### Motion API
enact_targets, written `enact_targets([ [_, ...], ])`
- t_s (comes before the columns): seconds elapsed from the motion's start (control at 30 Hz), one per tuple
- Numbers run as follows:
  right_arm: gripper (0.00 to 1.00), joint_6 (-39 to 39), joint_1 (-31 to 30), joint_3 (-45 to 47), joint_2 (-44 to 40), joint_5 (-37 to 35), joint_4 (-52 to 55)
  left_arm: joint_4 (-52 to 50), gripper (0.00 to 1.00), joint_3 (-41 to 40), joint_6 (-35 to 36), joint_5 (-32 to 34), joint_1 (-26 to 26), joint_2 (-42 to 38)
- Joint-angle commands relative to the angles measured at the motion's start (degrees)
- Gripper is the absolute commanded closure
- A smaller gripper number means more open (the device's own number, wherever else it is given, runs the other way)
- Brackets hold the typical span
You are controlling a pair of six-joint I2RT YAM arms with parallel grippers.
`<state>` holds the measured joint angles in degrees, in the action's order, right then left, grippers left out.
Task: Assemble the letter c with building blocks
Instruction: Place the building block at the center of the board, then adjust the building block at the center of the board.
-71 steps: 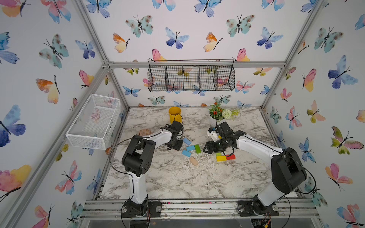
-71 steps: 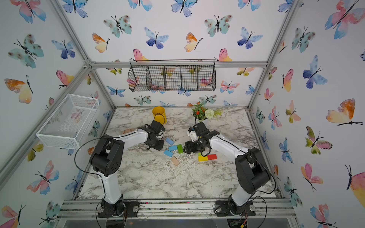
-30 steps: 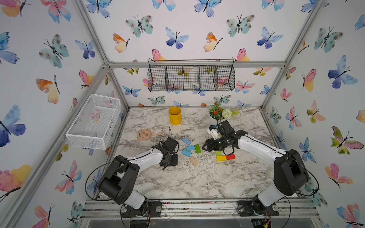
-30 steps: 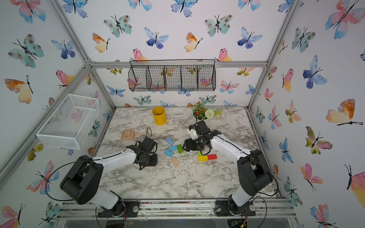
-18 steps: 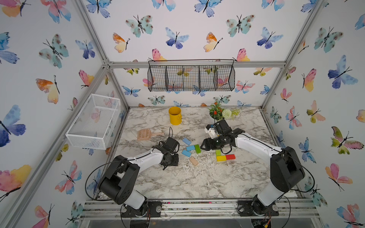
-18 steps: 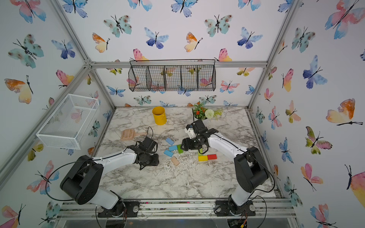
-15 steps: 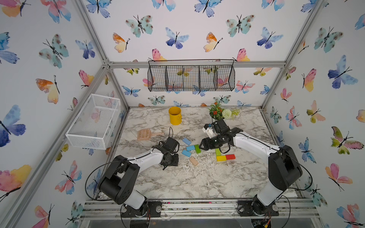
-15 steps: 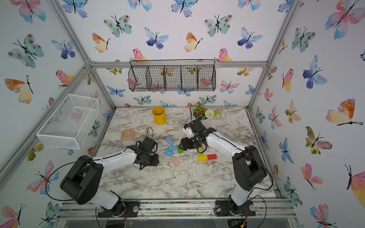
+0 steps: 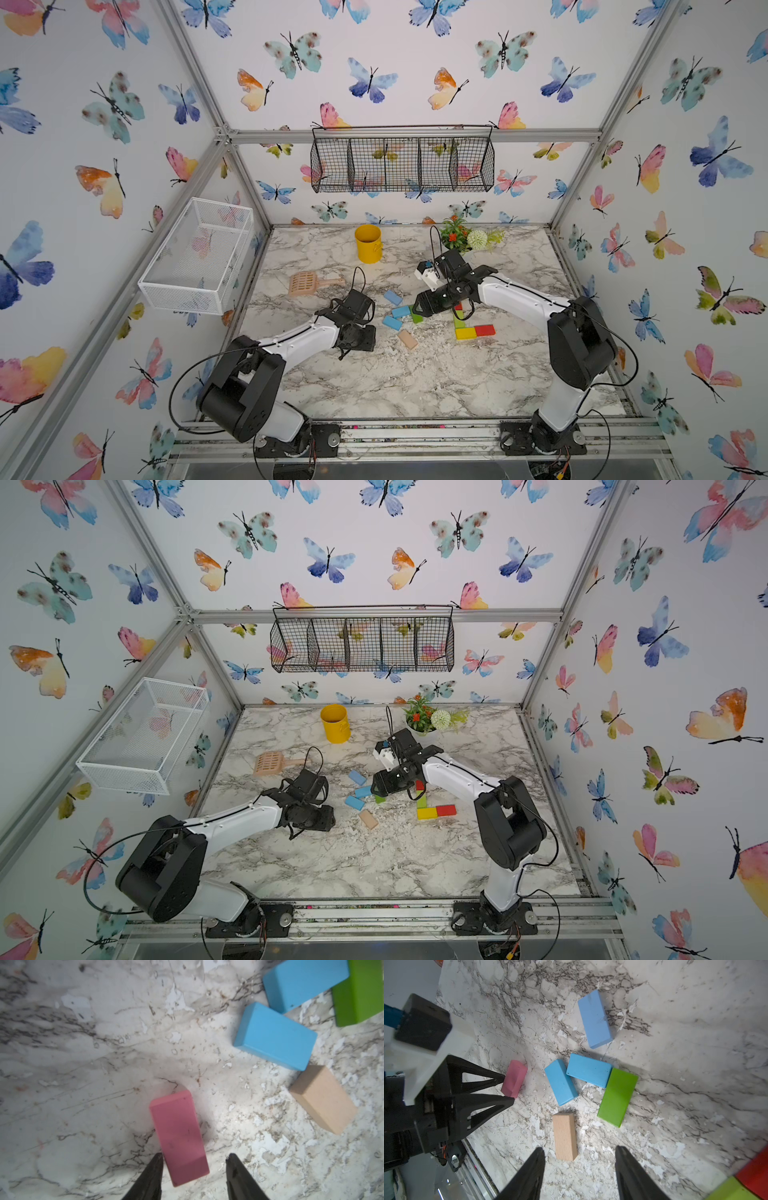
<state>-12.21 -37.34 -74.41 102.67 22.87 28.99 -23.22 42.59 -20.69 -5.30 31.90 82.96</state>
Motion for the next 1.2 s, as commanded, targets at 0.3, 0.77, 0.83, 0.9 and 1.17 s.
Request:
enact_targets([
  [0.3,0.42,-7.00,-6.18,0.17,2.35,-6.05,1.81,-3.14,0.44,0.31,1.88,-5.10,-4.01,-5.39],
  [0.77,0.46,-9.13,-7.99,0.19,4.35,-6.57,0.62,-5.78,0.81,0.43,1.63,-3.01,-11.90,-3.78],
  [0.83,0.46,-9.14,-8.01,0.47,4.47,-6.36,0.31,-5.80,0.82,0.63,1.58,-1.39,-12.12,-2.69],
  [0.9,0.46,-9.11,-8.01,0.63,4.39,-6.26,0.23,-5.81,0.82,1.04,1.53,-0.69,-12.22,-1.31],
  [1.17,0.46,-8.01,-8.10,0.61,3.71,-6.34,0.90,-1.69,0.82,1.27,0.91,-5.02,-12.23,0.94],
])
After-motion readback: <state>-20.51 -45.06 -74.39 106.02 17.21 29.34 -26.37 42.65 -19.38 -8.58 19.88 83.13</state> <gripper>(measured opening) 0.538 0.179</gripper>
